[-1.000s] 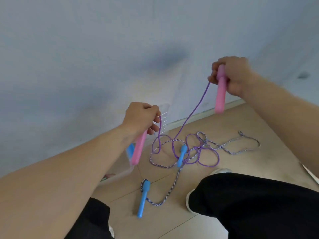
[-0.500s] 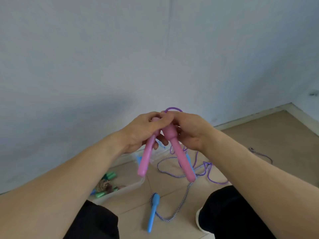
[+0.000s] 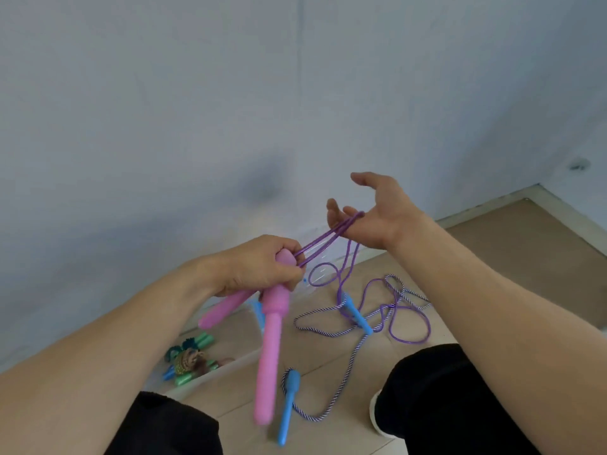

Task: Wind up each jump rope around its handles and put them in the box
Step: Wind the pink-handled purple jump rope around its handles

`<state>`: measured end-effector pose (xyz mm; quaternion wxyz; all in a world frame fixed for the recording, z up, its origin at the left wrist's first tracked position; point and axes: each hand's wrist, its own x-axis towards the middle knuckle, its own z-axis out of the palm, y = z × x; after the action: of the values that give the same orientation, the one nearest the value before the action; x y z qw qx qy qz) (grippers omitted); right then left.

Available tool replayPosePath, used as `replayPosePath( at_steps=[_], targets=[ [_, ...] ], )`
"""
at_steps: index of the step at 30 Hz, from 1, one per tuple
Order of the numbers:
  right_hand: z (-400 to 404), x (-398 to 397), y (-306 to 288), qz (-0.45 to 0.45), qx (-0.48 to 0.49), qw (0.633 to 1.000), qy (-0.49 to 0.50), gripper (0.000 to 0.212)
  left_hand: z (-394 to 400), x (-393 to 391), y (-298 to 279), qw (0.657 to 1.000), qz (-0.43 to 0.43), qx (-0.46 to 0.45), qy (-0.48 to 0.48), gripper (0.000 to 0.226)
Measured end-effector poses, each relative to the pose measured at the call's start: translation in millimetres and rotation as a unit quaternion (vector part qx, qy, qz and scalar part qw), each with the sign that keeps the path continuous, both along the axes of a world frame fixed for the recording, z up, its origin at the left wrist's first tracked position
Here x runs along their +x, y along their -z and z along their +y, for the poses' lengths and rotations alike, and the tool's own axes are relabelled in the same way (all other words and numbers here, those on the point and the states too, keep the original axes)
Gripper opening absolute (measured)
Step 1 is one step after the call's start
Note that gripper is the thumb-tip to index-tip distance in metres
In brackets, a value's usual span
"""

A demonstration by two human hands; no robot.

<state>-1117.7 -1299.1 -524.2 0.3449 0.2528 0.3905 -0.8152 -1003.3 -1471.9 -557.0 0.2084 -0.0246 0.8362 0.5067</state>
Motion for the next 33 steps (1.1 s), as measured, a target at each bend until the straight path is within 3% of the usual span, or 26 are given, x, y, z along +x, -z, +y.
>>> replayPosePath(
  at_steps=[3, 7, 12, 15, 18, 21, 23, 25, 27, 28, 30, 32, 33],
  targets=[
    [30.2, -20.3, -4.9, 0.002, 0.035, 0.999, 0.001, 0.058, -6.1, -4.4, 12.3, 0.996, -0.025, -0.079, -0.031, 0.015],
    [68.5, -40.9, -5.7, 0.027, 0.060, 0.989, 0.134, 0.050, -8.0, -9.5, 20.1, 0.990, -0.065, -0.119, -0.051, 0.017],
    [114.4, -69.4, 12.0, 0.119, 0.251, 0.937, 0.212, 0.031, -25.6, -6.5, 32.4, 0.970, -0.119, -0.182, -0.110, 0.013],
    [133.2, -75.7, 21.0, 0.112, 0.286, 0.923, 0.231, 0.025, -34.9, -3.5, 39.1, 0.956, -0.142, -0.188, -0.172, 0.009],
    [137.1, -71.8, 26.9, 0.054, 0.222, 0.953, 0.197, 0.014, -36.9, -4.9, 44.0, 0.946, -0.135, -0.192, -0.225, 0.006],
    [140.1, -74.1, 43.0, -0.044, 0.190, 0.960, 0.202, 0.022, -42.5, -8.0, 45.2, 0.935, -0.095, -0.190, -0.285, 0.005],
    [151.8, -73.9, 60.1, -0.115, 0.188, 0.957, 0.186, 0.046, -52.7, -8.7, 43.5, 0.922, -0.064, -0.184, -0.336, 0.006],
    [170.6, -74.6, 77.1, -0.205, 0.149, 0.937, 0.239, 0.062, -63.8, -7.0, 43.1, 0.908, -0.037, -0.212, -0.359, 0.005],
    [181.1, -72.7, 94.6, -0.246, 0.128, 0.911, 0.305, 0.071, -68.8, -3.0, 44.6, 0.901, -0.036, -0.233, -0.363, 0.006],
    [183.2, -73.6, 102.9, -0.234, 0.128, 0.910, 0.318, 0.065, -69.0, -1.0, 45.7, 0.901, -0.044, -0.235, -0.361, 0.007],
    [174.9, -73.0, 106.5, -0.201, 0.135, 0.939, 0.245, 0.032, -68.3, 1.9, 49.9, 0.904, -0.065, -0.238, -0.349, 0.011],
    [157.1, -73.8, 93.1, -0.122, 0.246, 0.962, -0.014, 0.019, -66.5, 1.8, 53.1, 0.907, -0.086, -0.233, -0.340, 0.010],
    [146.6, -72.8, 81.2, -0.070, 0.300, 0.938, -0.157, 0.022, -65.5, 0.7, 53.7, 0.908, -0.093, -0.232, -0.336, 0.008]
  ],
)
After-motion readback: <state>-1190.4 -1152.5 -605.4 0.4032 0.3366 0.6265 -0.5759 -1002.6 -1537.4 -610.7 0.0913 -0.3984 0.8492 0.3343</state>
